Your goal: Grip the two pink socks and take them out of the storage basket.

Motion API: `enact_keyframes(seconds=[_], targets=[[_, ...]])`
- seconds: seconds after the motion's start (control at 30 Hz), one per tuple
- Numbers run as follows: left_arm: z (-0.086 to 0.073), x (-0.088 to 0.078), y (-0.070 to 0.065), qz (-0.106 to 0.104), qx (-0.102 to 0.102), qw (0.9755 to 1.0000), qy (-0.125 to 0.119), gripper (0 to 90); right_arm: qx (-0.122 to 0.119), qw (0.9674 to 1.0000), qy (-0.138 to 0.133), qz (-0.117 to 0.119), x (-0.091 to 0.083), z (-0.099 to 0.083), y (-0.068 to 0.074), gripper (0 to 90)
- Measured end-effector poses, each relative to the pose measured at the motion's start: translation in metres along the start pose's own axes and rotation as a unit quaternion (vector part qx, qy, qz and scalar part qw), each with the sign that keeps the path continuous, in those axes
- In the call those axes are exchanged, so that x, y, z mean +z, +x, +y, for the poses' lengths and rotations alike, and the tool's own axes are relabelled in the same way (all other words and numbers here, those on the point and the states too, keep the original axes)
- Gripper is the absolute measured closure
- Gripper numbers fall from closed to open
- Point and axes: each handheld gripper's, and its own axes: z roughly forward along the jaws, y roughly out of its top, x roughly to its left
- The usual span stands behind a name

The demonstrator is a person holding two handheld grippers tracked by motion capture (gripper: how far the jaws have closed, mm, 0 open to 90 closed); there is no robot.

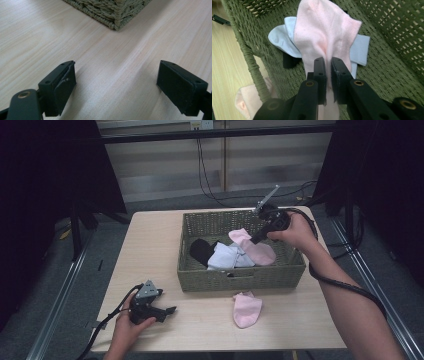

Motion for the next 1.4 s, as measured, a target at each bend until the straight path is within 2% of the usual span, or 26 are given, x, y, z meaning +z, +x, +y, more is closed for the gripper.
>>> enact_keyframes(seconds=[0.13, 0.5, 0.93, 1.4], targets=[[0.0, 0.0, 0.0, 0.0, 0.0, 1.0, 0.0, 15.1, -0.004, 1.0, 0.0, -0.004, -0.011, 0.007, 0.001, 82.7], [0.0, 0.0, 0.0, -0.001, 0.0, 1.0, 0.002, 15.1, -0.004, 1.0, 0.004, 0.003, -0.023, 0.016, 0.003, 82.7], [0.0, 0.0, 0.0, 0.0, 0.0, 1.0, 0.0, 15.1, -0.006, 0.9999, -0.009, 0.012, -0.037, 0.016, 0.014, 82.7], [0.0, 0.0, 0.0, 0.0, 0.0, 1.0, 0.0, 15.1, -0.013, 0.9996, -0.007, 0.025, -0.05, 0.014, 0.028, 82.7]])
